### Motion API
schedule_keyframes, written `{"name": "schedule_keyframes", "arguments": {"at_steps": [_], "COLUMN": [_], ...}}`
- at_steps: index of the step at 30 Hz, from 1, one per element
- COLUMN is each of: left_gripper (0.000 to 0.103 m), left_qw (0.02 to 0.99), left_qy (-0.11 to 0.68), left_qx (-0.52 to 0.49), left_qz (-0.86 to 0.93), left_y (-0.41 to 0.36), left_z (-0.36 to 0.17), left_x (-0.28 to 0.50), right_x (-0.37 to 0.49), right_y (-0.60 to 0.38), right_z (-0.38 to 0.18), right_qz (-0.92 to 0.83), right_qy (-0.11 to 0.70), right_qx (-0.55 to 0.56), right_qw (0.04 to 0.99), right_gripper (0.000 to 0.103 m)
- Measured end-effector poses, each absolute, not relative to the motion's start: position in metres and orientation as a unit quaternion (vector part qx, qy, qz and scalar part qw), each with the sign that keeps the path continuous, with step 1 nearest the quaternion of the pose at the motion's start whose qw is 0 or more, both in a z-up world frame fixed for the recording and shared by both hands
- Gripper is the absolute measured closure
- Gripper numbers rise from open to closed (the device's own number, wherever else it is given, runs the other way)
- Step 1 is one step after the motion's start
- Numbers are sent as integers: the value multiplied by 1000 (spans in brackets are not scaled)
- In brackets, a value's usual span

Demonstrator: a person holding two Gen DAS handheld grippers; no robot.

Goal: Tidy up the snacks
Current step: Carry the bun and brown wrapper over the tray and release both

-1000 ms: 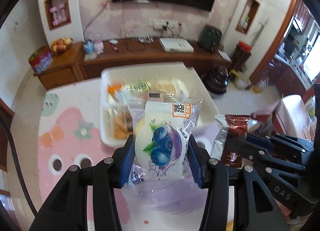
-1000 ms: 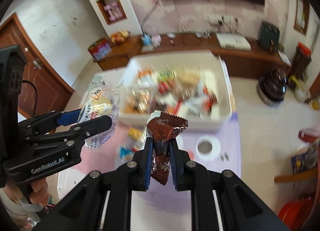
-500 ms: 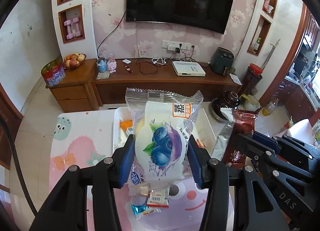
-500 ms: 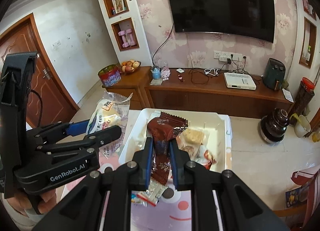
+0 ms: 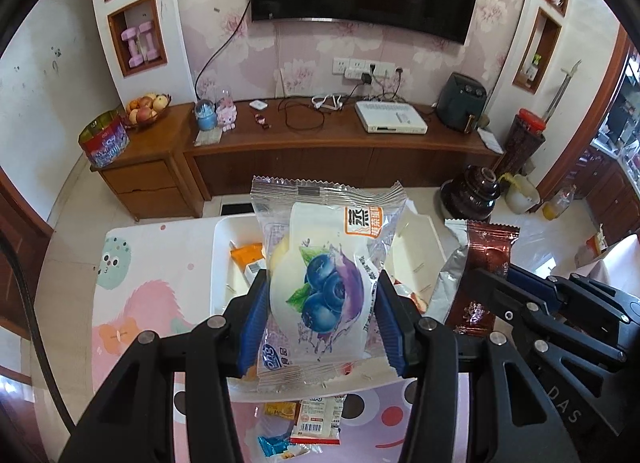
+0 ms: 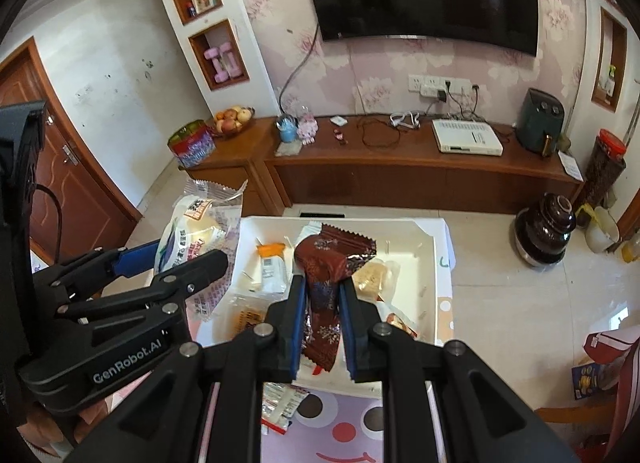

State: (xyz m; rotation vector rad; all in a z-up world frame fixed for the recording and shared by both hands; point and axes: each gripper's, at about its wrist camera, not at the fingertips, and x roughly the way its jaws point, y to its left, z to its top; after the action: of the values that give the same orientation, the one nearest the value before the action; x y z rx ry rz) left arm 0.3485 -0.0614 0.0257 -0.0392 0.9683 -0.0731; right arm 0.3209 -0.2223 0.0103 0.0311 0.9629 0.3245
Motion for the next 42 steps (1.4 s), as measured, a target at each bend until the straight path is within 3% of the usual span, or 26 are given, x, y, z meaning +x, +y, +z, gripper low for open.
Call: {"name": "schedule_keyframes", "arguments": {"at_steps": [16,17,19,22,28,42], "left_gripper": [52,50,27,17,17,13], "left_qw": [858,856,853,846,837,837], "left_qy": [514,517,522,532,546,546], "left_qx": [0,0,7,27,15,26], "left_qz": [-7,-7,-1,22,32,15], "left_y": [-63,-63,-63,-60,-49,-59], "left_z": [-37,-41,-48,-61,-77,-77], "left_x": [396,398,402,407,402,382], "right_x": [359,361,364,370,368,359], "right_y": [-215,-213,-210,-208,-212,-225], "right_z": [-46,-50,-58,-74,-90,-86], "right_qz": [143,142,137,119,119,108], "right_qy": [514,518,525,544,567,571], "right_qx": [13,10,5,-12,-12,13], "right_qw": [846,843,840,830,815,814], "right_gripper": [85,85,84,79,62,54]}}
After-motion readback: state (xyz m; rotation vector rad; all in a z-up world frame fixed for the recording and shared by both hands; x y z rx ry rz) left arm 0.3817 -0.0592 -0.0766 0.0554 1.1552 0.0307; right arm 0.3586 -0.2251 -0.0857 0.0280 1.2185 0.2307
